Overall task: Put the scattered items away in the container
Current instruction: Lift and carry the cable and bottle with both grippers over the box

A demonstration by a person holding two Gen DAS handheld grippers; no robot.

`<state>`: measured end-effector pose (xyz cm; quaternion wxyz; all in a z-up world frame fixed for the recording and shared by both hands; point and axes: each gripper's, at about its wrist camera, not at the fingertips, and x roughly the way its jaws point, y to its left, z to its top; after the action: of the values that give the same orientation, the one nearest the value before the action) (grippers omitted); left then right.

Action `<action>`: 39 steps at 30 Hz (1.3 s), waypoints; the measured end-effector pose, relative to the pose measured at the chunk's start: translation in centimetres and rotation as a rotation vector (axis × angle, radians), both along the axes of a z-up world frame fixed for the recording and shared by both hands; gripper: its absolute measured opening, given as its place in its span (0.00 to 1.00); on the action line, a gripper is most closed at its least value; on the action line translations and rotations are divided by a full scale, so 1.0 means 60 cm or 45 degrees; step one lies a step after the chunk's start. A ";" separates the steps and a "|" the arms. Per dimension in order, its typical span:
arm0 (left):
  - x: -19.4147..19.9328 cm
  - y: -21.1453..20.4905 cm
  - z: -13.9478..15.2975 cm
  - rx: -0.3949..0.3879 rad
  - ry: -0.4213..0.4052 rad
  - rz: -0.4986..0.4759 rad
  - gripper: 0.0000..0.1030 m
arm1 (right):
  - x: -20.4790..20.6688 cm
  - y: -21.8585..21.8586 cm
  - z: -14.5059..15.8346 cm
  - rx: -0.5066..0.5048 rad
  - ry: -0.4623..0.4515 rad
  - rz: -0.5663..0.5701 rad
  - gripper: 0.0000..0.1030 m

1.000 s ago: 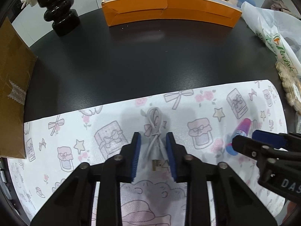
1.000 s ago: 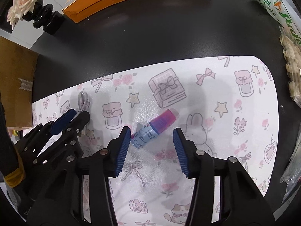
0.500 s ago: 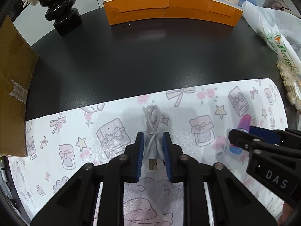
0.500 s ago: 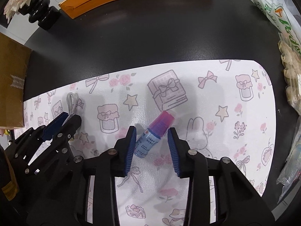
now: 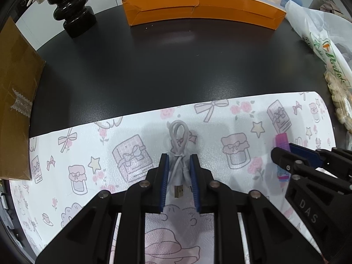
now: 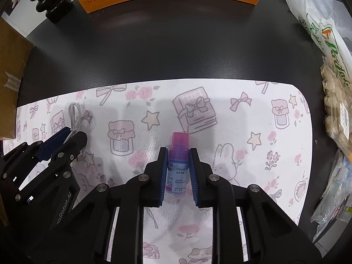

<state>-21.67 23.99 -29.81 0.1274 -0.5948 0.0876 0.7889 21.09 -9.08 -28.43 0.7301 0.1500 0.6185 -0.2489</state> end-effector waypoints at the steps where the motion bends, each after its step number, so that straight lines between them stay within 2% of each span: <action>1: 0.001 0.000 0.000 -0.002 0.003 -0.002 0.18 | 0.000 0.000 0.000 -0.002 0.000 0.001 0.20; 6: 0.006 0.002 0.000 -0.016 0.012 0.000 0.18 | 0.005 0.009 -0.004 -0.003 -0.009 0.003 0.19; 21: 0.006 0.004 -0.001 -0.016 0.019 0.009 0.18 | 0.004 0.021 0.014 0.114 -0.124 0.009 0.19; 27: 0.005 0.003 -0.003 0.001 0.032 0.029 0.16 | 0.008 0.028 0.030 0.123 -0.149 0.025 0.19; 31: 0.005 -0.003 -0.003 0.028 0.026 0.040 0.15 | 0.013 0.024 0.023 0.125 -0.157 0.025 0.19; 36: 0.012 -0.015 0.003 0.062 0.013 0.048 0.15 | -0.019 0.012 0.063 0.111 -0.174 0.033 0.19; 39: 0.017 -0.021 0.011 0.074 0.025 0.044 0.14 | -0.021 0.011 0.069 0.103 -0.182 0.034 0.19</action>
<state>-20.64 22.74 -29.15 0.1300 -0.5845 0.0555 0.7990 19.84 -8.41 -24.32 0.7689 0.1885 0.5764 -0.2024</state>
